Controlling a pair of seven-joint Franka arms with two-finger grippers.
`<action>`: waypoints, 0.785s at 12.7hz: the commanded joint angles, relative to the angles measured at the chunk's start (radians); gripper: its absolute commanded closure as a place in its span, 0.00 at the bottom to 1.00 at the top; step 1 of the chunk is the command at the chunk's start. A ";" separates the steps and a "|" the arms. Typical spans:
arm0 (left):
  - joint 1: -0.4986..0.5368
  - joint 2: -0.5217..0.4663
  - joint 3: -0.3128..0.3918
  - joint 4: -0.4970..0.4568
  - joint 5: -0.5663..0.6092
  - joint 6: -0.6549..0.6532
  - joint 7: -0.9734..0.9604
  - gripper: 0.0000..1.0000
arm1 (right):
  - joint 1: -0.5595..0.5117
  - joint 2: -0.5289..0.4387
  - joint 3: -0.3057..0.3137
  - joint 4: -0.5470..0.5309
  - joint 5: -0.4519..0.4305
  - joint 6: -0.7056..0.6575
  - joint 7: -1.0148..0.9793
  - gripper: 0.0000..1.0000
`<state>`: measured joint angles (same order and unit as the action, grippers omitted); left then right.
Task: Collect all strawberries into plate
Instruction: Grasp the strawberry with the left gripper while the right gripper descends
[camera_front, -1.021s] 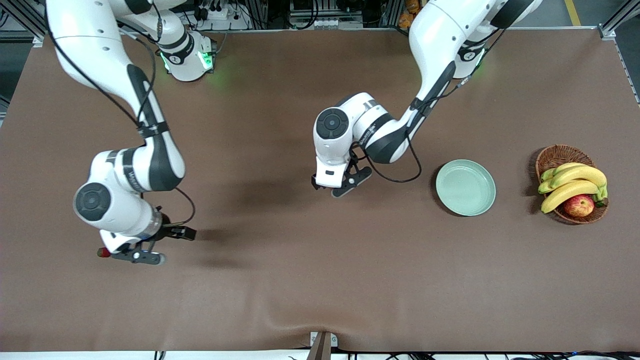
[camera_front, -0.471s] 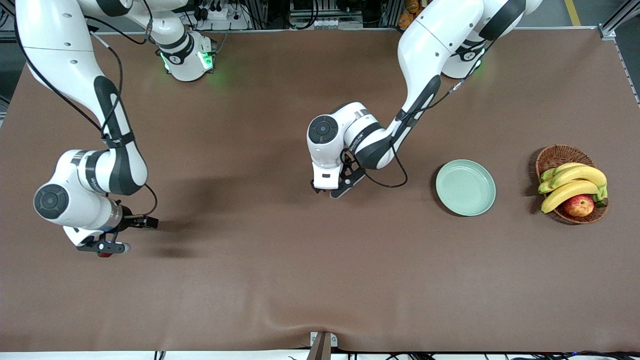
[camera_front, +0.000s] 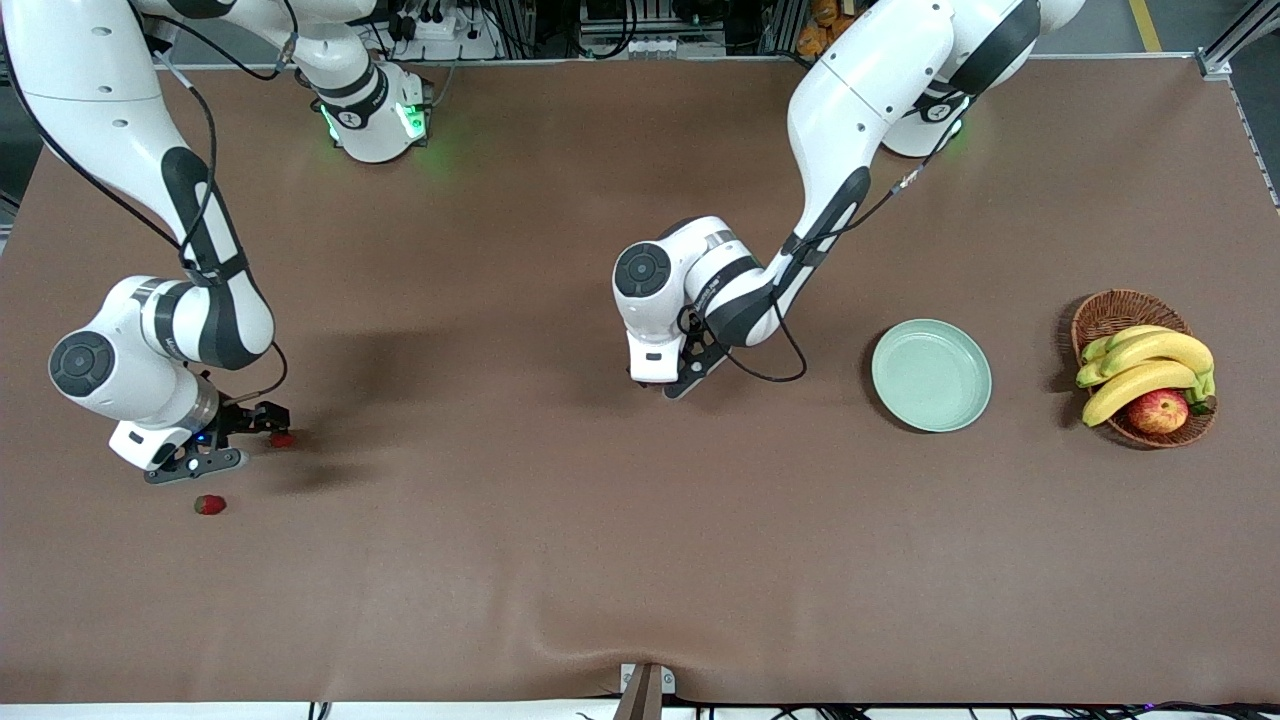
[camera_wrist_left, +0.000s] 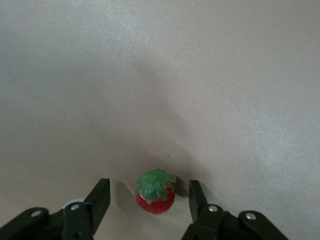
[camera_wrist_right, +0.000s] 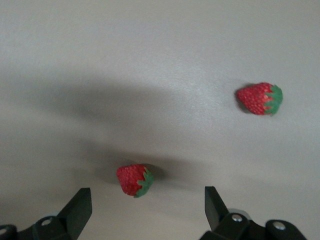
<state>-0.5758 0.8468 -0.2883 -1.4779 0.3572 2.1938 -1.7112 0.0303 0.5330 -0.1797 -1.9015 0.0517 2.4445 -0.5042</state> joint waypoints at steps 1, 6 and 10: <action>-0.012 0.012 0.008 0.021 0.025 0.003 -0.031 0.56 | -0.015 -0.025 0.017 -0.028 -0.045 0.016 -0.193 0.00; 0.014 -0.024 0.008 0.024 0.028 0.001 -0.016 1.00 | -0.021 -0.005 0.017 -0.025 -0.085 0.060 -0.552 0.00; 0.124 -0.148 -0.008 -0.004 0.016 -0.055 0.014 1.00 | -0.012 0.021 0.020 -0.027 -0.082 0.122 -0.680 0.00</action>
<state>-0.5101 0.7839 -0.2811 -1.4389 0.3606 2.1802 -1.7109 0.0303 0.5487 -0.1734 -1.9062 -0.0248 2.4834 -1.0667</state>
